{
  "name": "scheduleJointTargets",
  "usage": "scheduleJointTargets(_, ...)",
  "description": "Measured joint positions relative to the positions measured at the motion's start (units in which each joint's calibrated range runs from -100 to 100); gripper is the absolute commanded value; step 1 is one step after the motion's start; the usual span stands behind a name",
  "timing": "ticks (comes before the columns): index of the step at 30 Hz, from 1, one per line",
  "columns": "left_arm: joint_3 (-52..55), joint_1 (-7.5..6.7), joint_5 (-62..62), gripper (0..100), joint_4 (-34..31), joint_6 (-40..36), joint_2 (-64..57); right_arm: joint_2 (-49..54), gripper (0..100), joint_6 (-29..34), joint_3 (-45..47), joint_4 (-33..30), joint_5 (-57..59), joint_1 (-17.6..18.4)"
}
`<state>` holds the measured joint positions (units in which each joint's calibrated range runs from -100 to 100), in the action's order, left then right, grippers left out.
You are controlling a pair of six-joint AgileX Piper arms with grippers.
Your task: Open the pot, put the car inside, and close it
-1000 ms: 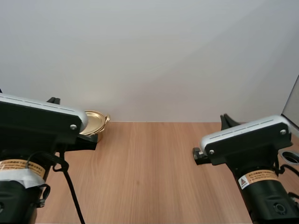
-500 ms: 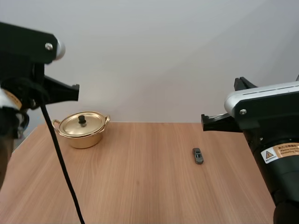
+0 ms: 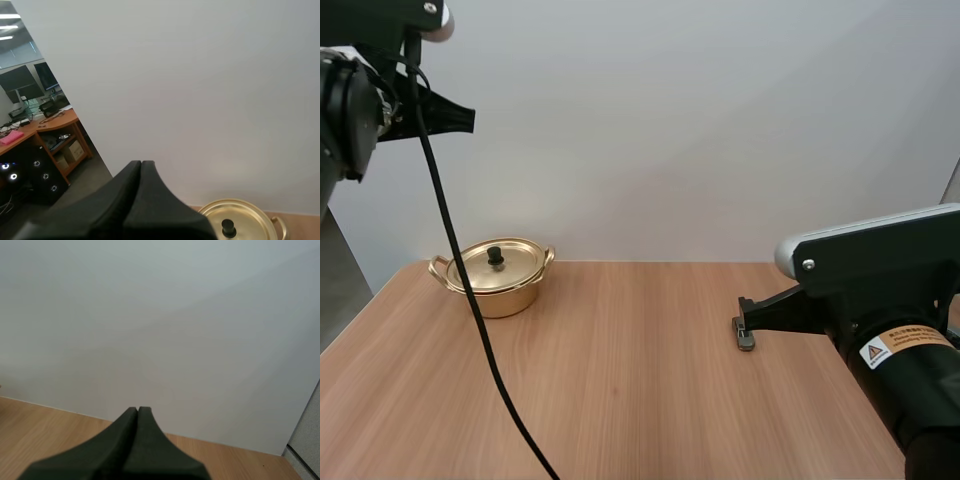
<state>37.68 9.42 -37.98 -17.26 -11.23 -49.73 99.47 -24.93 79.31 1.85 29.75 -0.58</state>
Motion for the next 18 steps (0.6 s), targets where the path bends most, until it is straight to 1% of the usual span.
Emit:
scheduleJointTargets(2, 0.0, 0.00, 0.7, 0, 0.0, 1.5, 4.0, 0.0, 0, 0.0, 0.0, 0.0, 0.0, 0.0)
scheduleJointTargets(4, 0.0, 0.00, 0.7, 6, 0.0, 2.4, 7.6, 0.0, 0, 0.0, 0.0, 0.0, 0.0, 0.0)
scheduleJointTargets(5, 0.0, -0.07, 0.9, 13, 0.0, 2.9, 9.7, 0.0, 0, 0.0, 0.0, 0.0, 0.0, 0.0)
scheduleJointTargets(7, 0.0, -0.16, 1.5, 31, 0.7, 4.3, 13.3, 0.0, 0, 0.0, 0.0, 0.0, 0.0, 0.0)
scheduleJointTargets(9, 0.0, -0.16, 1.7, 53, 2.1, 5.6, 16.9, 0.0, 0, 0.0, 0.0, 0.0, 0.0, 0.0)
scheduleJointTargets(11, 0.0, -0.16, 1.5, 69, 3.8, 7.4, 20.9, 0.0, 0, 0.0, 0.0, 0.0, 0.0, 0.0)
scheduleJointTargets(13, 0.0, -0.16, 1.1, 81, 5.2, 9.0, 24.9, 0.0, 0, 0.0, 0.0, 0.0, 0.0, 0.0)
scheduleJointTargets(15, 0.0, -0.16, 0.8, 87, 7.4, 10.6, 28.8, 0.0, 0, 0.0, 0.0, 0.0, 0.0, 0.0)
scheduleJointTargets(18, -0.1, -0.16, 0.3, 87, 11.4, 14.0, 33.4, 0.0, 0, 0.0, 0.0, 0.0, 0.0, 0.0)
